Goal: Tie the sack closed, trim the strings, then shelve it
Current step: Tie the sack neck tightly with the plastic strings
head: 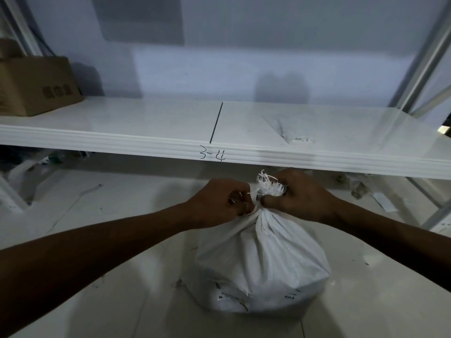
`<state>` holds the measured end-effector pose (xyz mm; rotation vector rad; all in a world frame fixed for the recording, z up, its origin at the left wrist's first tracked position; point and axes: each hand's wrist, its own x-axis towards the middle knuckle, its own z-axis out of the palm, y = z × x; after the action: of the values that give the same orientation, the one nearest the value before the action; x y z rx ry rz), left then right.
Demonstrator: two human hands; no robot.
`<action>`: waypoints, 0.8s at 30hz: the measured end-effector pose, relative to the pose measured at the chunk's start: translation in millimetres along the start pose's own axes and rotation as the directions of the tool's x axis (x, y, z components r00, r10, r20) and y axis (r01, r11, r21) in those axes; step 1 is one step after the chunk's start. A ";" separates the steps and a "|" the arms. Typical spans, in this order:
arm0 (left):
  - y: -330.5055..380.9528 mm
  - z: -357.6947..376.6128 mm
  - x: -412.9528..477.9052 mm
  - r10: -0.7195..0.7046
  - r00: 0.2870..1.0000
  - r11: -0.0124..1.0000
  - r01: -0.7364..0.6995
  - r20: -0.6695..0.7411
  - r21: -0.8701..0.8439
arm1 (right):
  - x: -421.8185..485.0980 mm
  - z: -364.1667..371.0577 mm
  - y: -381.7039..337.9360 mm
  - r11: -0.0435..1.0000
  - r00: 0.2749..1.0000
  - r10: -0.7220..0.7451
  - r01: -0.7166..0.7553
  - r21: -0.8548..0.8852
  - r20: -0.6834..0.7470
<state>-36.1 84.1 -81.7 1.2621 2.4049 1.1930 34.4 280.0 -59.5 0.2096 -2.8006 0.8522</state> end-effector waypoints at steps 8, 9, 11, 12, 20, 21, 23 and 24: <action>-6.5 -0.3 -2.8 -0.033 0.999 0.999 0.033 0.006 -0.025 | -9.6 -5.0 2.8 0.955 0.994 0.047 -0.073 0.288 0.098; -6.5 0.6 -3.0 -0.035 0.999 0.999 0.035 0.002 -0.040 | -12.2 -2.9 1.4 0.934 0.992 0.052 -0.090 0.345 0.116; -6.2 2.9 -3.5 -0.042 0.999 0.996 0.042 0.006 -0.073 | -18.5 2.4 1.0 0.873 0.987 0.075 -0.134 0.469 0.143; -6.3 3.8 -3.9 -0.048 0.999 0.995 0.049 0.014 -0.081 | -20.9 5.5 2.7 0.847 0.985 0.089 -0.153 0.509 0.147; -4.3 3.4 -4.3 -0.102 0.994 0.989 0.105 0.035 -0.101 | -24.9 14.0 3.8 0.964 0.999 -0.039 0.046 0.261 -0.032; -4.0 3.8 -3.8 -0.094 0.995 0.991 0.098 0.038 -0.092 | -22.3 13.2 4.7 0.983 0.996 -0.070 0.078 0.165 -0.055; -3.8 4.9 -3.3 -0.082 0.996 0.993 0.085 0.039 -0.083 | -15.8 11.0 3.3 0.991 0.990 -0.132 0.131 -0.006 -0.047; -4.0 5.0 -3.0 -0.081 0.996 0.993 0.084 0.038 -0.085 | -13.0 10.4 1.6 0.986 0.987 -0.156 0.153 -0.058 -0.037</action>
<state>-34.2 83.4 -88.4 1.1369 2.3304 1.2276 45.1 276.5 -71.8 0.3905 -2.7231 0.7346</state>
